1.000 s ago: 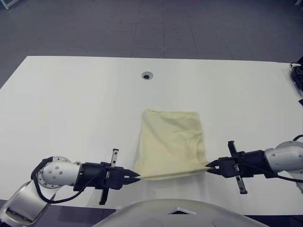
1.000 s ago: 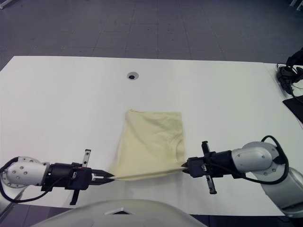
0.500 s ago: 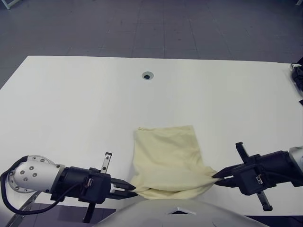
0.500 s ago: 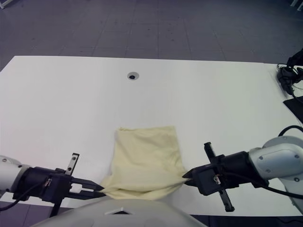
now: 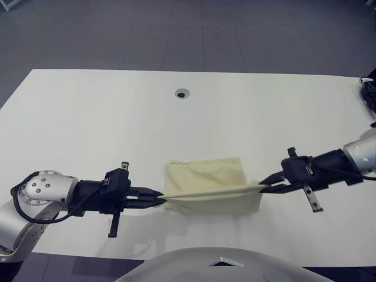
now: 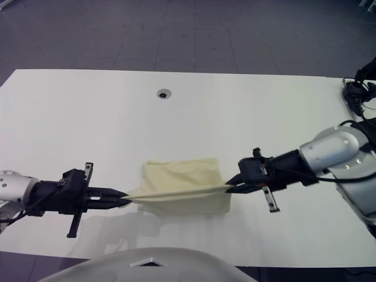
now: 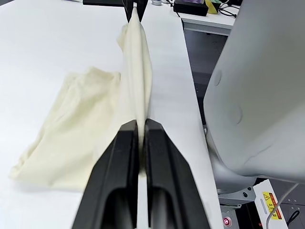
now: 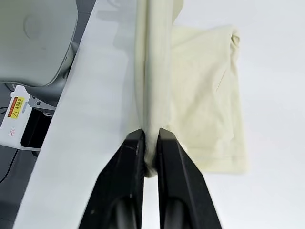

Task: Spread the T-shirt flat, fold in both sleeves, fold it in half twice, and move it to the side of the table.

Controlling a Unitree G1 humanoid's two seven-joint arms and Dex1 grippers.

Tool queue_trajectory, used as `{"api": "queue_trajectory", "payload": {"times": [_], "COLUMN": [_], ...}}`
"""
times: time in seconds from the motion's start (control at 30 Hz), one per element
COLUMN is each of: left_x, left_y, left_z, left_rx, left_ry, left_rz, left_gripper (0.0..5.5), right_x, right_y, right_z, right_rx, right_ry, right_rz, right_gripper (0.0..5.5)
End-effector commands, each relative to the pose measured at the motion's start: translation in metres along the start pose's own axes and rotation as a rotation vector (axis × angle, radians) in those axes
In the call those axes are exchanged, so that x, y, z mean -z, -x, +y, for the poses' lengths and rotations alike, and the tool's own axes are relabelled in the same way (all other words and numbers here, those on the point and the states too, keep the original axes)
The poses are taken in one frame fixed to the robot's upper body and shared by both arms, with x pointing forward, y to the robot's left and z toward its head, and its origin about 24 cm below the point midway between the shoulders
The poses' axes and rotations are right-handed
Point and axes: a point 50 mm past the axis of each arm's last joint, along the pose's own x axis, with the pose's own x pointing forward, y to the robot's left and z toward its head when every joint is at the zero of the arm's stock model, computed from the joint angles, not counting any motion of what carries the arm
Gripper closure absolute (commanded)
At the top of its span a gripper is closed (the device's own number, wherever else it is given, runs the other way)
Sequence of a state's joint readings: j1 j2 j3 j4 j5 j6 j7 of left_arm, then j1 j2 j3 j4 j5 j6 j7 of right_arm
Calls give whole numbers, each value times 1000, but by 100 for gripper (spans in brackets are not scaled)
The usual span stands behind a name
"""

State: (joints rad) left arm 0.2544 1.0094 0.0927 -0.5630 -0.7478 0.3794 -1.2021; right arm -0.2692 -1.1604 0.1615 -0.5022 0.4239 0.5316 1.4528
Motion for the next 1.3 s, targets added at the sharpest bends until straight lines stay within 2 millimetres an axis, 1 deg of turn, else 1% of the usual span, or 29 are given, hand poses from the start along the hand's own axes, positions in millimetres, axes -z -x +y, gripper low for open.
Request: {"api": "queue_trajectory", "payload": {"times": [0.03,0.1,0.23,0.3,0.37,0.43,0.5,0.6,0.67,0.73,0.83,0.9,1.03,1.17,1.3], "left_x": [7,10,6,5,1,-2,-10,-29,-37,-39,-36,-33,-18,-9,-2], "left_y": [2,-3,-17,-24,-28,-26,-20,-4,6,14,21,22,18,11,8], "left_z": [22,31,41,50,53,47,34,2,-13,-25,-39,-39,-28,-21,-13], "left_rx": [-45,-56,-72,-113,-121,-103,-43,124,198,245,277,264,207,158,103], "left_ry": [42,57,101,115,113,91,52,-13,-47,-56,-56,-51,-28,7,56], "left_rz": [19,19,-38,-50,-48,-33,-29,-56,-36,1,90,133,183,168,146], "left_gripper": [549,549,549,549,549,549,549,549,549,549,549,549,549,549,549], "right_x": [8,13,25,29,28,25,17,-2,-11,-17,-23,-25,-26,-20,-14], "right_y": [-16,-25,-39,-41,-39,-33,-24,-7,1,6,8,6,-1,-3,-5], "right_z": [-26,-35,-49,-54,-55,-51,-43,-21,-4,10,25,31,38,34,27], "right_rx": [-36,-48,-52,-32,-23,-22,-17,-28,-43,-53,-59,-54,-48,-39,-19], "right_ry": [-55,-88,-134,-152,-152,-125,-82,-6,30,57,82,87,90,75,49], "right_rz": [35,47,78,74,64,63,53,30,32,45,51,49,39,49,48], "right_gripper": [531,531,531,531,531,531,531,531,531,531,531,531,531,531,531]}}
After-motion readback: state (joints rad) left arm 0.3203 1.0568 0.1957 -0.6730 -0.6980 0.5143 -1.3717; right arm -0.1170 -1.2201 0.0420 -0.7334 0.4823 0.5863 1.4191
